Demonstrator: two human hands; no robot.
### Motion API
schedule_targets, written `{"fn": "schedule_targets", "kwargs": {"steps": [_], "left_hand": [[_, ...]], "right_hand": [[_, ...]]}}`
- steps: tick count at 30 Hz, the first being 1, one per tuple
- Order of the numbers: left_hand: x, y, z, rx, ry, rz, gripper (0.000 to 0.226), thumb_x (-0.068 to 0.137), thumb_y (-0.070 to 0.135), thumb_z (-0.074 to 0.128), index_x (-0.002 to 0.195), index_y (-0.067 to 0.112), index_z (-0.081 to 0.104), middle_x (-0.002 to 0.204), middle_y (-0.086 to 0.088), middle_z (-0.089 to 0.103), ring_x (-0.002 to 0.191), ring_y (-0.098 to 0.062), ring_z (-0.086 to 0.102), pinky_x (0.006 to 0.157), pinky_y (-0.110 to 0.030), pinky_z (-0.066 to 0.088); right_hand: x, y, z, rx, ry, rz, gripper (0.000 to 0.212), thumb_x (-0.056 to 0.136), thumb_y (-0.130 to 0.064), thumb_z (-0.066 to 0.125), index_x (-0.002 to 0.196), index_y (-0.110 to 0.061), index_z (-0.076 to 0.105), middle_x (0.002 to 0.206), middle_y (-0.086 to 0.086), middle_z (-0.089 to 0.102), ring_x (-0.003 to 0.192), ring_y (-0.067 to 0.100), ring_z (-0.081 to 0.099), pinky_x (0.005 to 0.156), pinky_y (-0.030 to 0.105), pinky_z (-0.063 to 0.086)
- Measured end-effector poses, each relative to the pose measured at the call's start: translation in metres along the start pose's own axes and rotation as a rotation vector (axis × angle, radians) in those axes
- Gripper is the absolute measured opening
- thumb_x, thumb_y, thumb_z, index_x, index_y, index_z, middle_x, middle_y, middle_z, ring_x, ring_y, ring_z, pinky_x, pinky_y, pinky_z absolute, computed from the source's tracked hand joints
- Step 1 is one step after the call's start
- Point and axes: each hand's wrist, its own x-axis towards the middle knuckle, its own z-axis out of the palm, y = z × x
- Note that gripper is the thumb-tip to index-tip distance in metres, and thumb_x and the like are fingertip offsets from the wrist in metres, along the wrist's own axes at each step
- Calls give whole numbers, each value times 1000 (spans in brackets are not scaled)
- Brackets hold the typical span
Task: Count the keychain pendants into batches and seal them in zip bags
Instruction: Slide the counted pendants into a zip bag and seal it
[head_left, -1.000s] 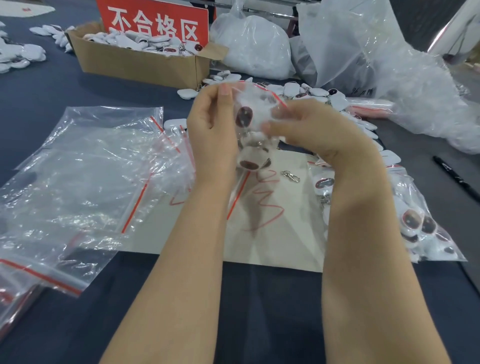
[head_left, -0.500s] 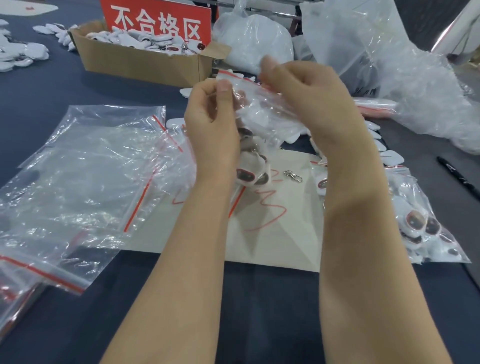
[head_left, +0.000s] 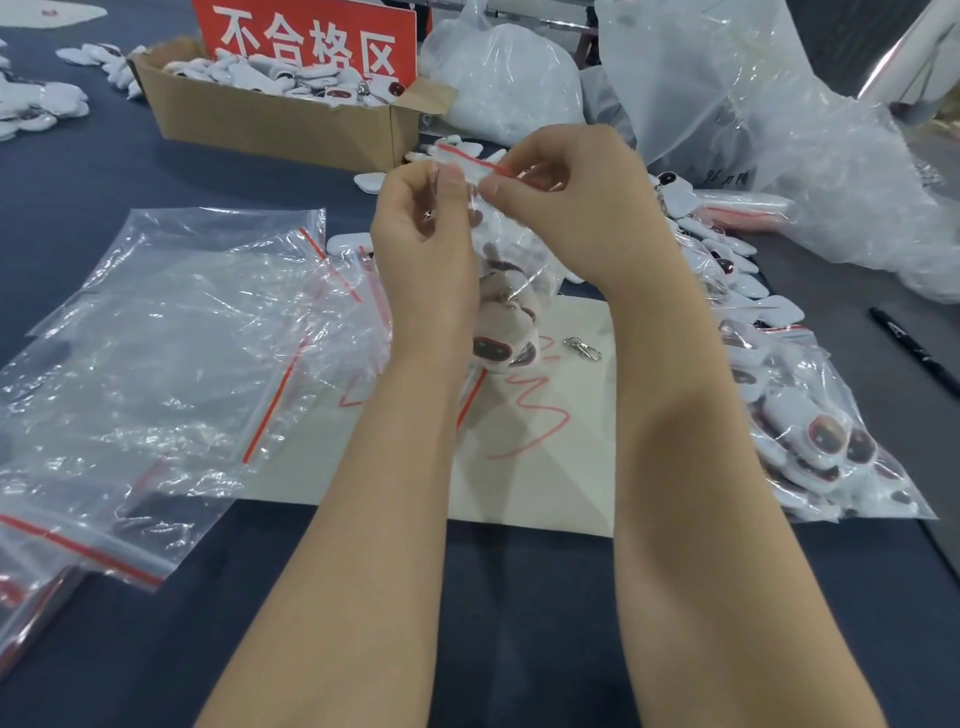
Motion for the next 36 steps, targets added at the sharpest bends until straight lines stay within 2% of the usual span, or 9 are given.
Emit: {"fn": "schedule_targets", "kwargs": {"steps": [3, 7, 9, 12, 18, 23, 26, 29, 36], "left_hand": [[0, -1, 2, 6, 14, -26, 18, 97, 16, 52, 79, 19, 53, 74, 2, 58, 60, -3, 53, 69, -27, 46], [0, -4, 3, 0, 12, -48, 16, 96, 17, 53, 80, 18, 52, 81, -8, 57, 69, -17, 51, 73, -40, 46], [-1, -4, 2, 16, 24, -37, 15, 96, 16, 53, 81, 18, 52, 78, -5, 58, 64, -10, 53, 70, -33, 46], [-1, -4, 1, -1, 37, -41, 10, 96, 15, 53, 86, 12, 53, 73, -2, 57, 60, -8, 51, 68, -29, 44], [0, -3, 1, -12, 19, -74, 12, 97, 20, 52, 93, 9, 56, 76, -6, 53, 68, -21, 46, 69, -41, 42], [2, -5, 0, -6, 1, -90, 12, 96, 19, 52, 89, 11, 57, 82, -9, 52, 71, -21, 47, 70, -39, 40], [1, -5, 0, -21, -45, -83, 16, 96, 18, 50, 80, 14, 53, 79, -11, 49, 76, -27, 41, 71, -42, 34], [0, -6, 1, 9, -56, -66, 16, 95, 20, 50, 80, 16, 52, 80, -9, 50, 76, -26, 43, 72, -45, 39], [-1, -6, 1, 31, -43, -26, 13, 96, 19, 51, 84, 17, 54, 83, -9, 52, 77, -23, 45, 74, -51, 45]], "right_hand": [[1, 2, -6, -116, 2, 56, 23, 83, -42, 68, 90, -19, 68, 87, -6, 60, 80, 9, 55, 67, 23, 41], [1, -1, -8, -161, -37, 78, 15, 87, -32, 66, 91, -18, 69, 86, -2, 64, 83, 13, 56, 68, 22, 38], [1, -6, -3, -149, -33, 44, 7, 88, -26, 64, 86, -20, 66, 86, -2, 66, 84, 12, 58, 70, 22, 40], [2, -8, 4, -96, -31, 9, 8, 89, -24, 63, 82, -21, 63, 78, -6, 62, 78, 9, 57, 68, 21, 41], [2, -2, 9, -14, -30, -19, 12, 88, -26, 65, 79, -19, 65, 68, -10, 61, 67, 4, 54, 60, 10, 39], [2, -1, 8, 26, -64, -14, 14, 87, -27, 65, 81, -15, 69, 79, 0, 69, 79, 12, 63, 72, 21, 46], [3, 0, 6, 33, -95, -14, 15, 89, -26, 63, 83, -15, 71, 80, -1, 69, 76, 8, 59, 70, 19, 44], [3, 1, 4, 29, -110, -10, 12, 89, -25, 63, 81, -17, 68, 76, -5, 67, 74, 5, 58, 67, 15, 43], [4, 2, 6, 7, -85, -46, 8, 88, -20, 63, 80, -19, 63, 79, -1, 68, 81, 15, 63, 71, 21, 44]]}}
